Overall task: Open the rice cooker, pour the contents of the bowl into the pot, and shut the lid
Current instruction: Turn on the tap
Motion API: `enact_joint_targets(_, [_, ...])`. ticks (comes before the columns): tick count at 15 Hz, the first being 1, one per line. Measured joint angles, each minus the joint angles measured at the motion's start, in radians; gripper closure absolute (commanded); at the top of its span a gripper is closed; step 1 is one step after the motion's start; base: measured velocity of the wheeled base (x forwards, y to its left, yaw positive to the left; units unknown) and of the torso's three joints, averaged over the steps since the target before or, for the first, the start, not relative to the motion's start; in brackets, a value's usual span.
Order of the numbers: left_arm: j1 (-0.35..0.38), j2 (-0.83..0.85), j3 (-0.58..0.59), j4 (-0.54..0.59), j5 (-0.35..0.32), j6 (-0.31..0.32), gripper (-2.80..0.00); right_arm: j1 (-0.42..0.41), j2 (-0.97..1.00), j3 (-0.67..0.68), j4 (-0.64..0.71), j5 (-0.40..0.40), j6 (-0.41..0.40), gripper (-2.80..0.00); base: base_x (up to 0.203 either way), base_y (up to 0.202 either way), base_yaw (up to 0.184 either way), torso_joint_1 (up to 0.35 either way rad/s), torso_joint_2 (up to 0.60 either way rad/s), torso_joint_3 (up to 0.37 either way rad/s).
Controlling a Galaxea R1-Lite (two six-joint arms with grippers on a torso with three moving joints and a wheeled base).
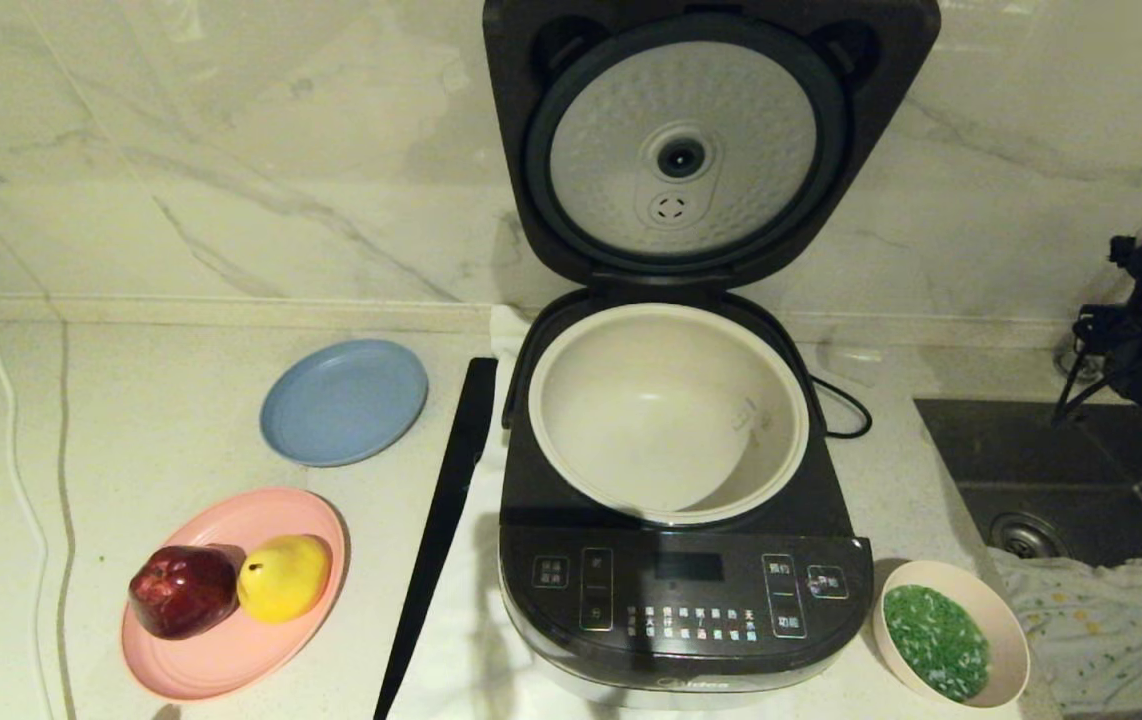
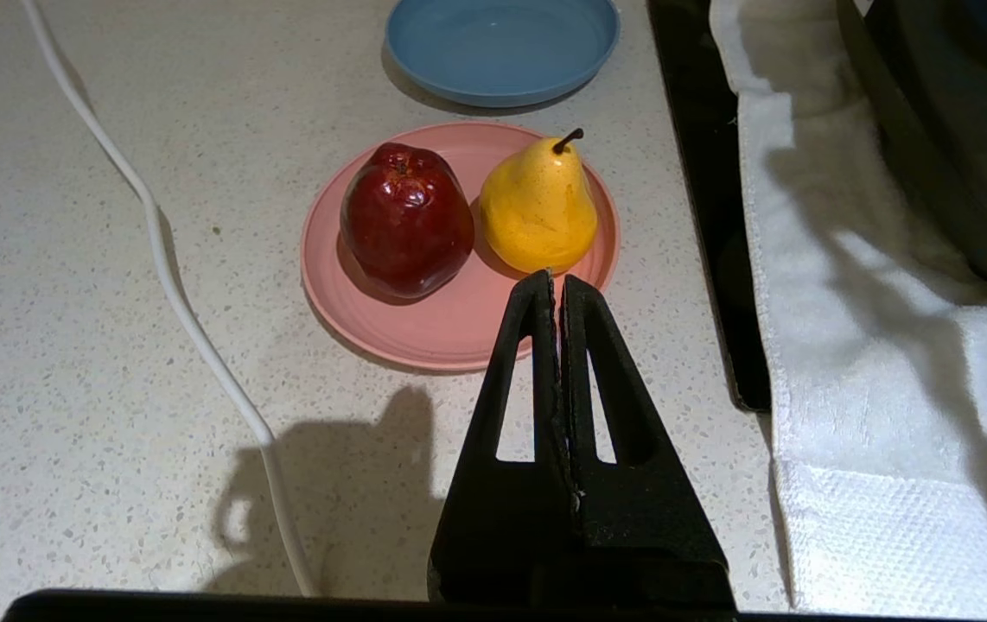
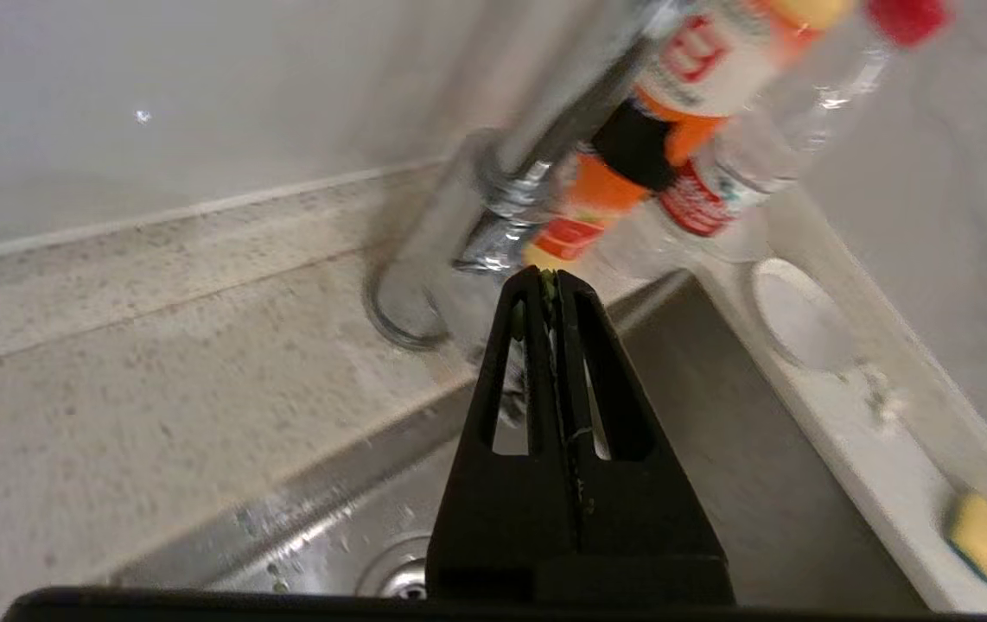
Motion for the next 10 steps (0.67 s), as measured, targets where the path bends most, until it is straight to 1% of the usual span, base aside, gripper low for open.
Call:
enact_joint_targets(6, [0.0,0.0,0.0,0.0,0.0,0.0,0.0,0.001,0.14,-0.163,0.013,-0.006,-0.002,0.0,0.0,0.0,0.0,0.0,0.0,0.0])
enact_joint_targets(10, [0.0,0.0,0.0,-0.001,0.0,0.0,0.0,0.001,0.197,-0.257,0.017,-0.008,-0.003,0.0,0.0,0.0,0.0,0.0,0.0,0.0])
